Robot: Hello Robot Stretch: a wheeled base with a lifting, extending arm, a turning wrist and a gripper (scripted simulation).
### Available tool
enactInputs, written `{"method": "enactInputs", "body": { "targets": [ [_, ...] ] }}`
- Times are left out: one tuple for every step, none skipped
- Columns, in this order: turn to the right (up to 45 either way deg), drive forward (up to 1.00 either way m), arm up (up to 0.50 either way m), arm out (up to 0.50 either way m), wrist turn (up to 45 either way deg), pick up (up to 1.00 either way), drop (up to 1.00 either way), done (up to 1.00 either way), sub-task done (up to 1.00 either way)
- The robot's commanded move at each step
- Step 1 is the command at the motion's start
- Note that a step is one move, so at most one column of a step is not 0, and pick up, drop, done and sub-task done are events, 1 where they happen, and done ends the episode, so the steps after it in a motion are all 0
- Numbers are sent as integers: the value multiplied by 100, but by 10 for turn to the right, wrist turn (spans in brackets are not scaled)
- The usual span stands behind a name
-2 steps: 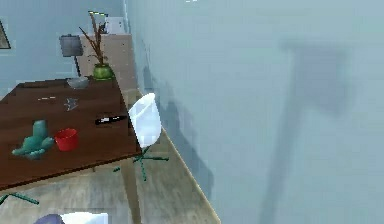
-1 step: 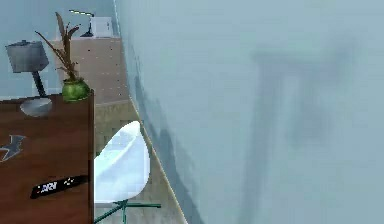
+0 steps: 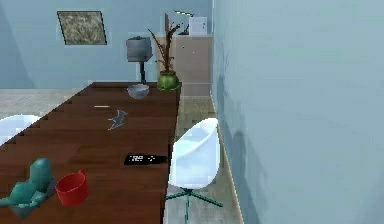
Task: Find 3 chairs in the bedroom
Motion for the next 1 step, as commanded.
{"method": "enactInputs", "body": {
  "targets": [
    [0,0,0,0,0,0,0,0,100]
  ]
}}
